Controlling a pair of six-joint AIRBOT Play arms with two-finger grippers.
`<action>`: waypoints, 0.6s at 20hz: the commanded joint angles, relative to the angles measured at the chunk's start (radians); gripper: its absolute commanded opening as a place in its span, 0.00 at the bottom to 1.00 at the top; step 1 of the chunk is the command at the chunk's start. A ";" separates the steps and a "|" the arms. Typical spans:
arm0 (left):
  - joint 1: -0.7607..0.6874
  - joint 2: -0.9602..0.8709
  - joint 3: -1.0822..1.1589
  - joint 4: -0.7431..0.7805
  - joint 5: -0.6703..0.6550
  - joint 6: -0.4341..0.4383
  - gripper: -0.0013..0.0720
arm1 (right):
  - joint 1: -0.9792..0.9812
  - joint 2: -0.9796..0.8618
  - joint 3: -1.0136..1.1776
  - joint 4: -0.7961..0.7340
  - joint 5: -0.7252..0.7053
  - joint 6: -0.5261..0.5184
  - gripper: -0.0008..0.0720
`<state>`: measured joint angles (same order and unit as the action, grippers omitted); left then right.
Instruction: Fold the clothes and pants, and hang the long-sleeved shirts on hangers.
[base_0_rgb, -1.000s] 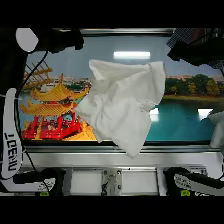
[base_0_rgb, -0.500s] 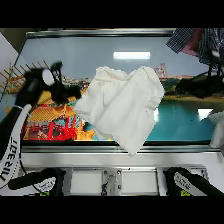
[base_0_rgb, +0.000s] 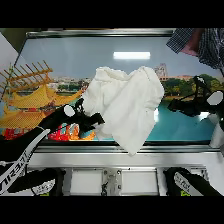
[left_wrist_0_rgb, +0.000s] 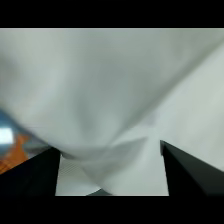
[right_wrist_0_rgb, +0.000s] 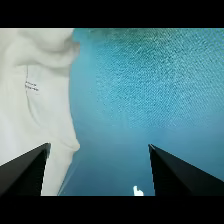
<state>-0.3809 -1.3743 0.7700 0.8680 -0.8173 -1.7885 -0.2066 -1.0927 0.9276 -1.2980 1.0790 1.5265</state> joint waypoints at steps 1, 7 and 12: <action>-0.042 -0.070 0.059 -0.072 0.060 0.029 0.55 | -0.001 -0.040 -0.010 0.012 -0.043 0.054 0.94; 0.063 -0.083 0.198 0.079 -0.047 0.048 0.04 | -0.002 -0.284 0.130 0.113 -0.201 0.053 0.94; 0.144 -0.047 0.212 0.160 -0.112 0.046 0.04 | -0.002 -0.552 0.328 0.159 -0.259 0.078 0.94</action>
<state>-0.2794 -1.4372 0.9726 0.9791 -0.8913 -1.7443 -0.2089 -1.5078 1.1572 -1.1702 0.8589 1.5837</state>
